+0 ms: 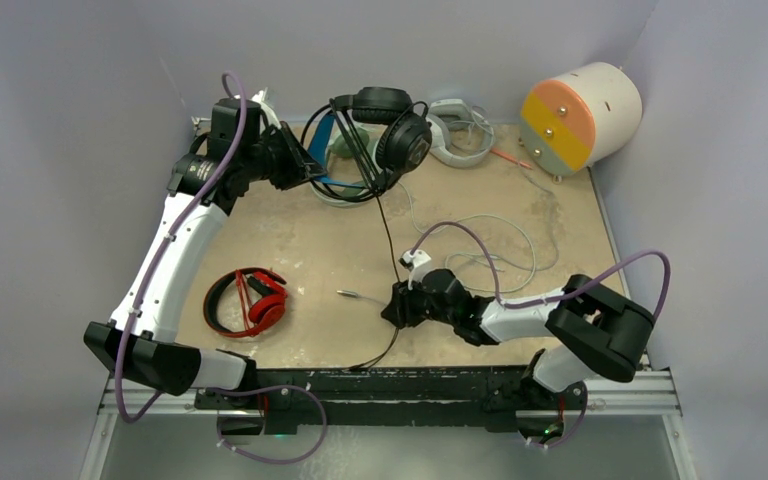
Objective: Wrap the headphones
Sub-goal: Wrap the headphones cable around the headphones.
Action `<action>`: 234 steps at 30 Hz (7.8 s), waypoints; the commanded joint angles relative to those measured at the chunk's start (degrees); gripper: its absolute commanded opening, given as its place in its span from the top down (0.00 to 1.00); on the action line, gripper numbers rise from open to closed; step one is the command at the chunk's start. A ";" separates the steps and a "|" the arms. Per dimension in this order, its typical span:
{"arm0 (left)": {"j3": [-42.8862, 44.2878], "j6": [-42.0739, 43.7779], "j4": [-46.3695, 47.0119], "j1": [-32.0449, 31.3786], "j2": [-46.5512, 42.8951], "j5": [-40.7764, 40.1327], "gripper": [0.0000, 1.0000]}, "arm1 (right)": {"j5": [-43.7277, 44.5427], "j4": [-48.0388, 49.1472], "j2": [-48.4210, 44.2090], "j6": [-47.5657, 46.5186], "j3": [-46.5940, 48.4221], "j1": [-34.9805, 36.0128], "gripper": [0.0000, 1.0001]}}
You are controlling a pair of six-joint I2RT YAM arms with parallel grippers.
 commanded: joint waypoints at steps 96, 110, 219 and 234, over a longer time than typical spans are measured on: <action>-26.19 12.47 5.69 -10.78 10.35 -27.00 1.00 | -23.96 -84.81 4.68 -10.07 117.86 -25.12 1.00; -32.26 14.84 9.96 -13.06 6.50 -25.04 1.00 | 2.76 -79.73 -1.22 -16.96 118.61 -25.85 1.00; 29.81 -13.72 1.83 27.70 35.36 14.70 1.00 | -33.00 -63.95 -44.09 8.13 8.40 -24.86 1.00; 14.10 -2.15 2.12 28.47 19.05 23.86 1.00 | -22.40 -56.75 -23.13 3.16 14.81 -31.39 1.00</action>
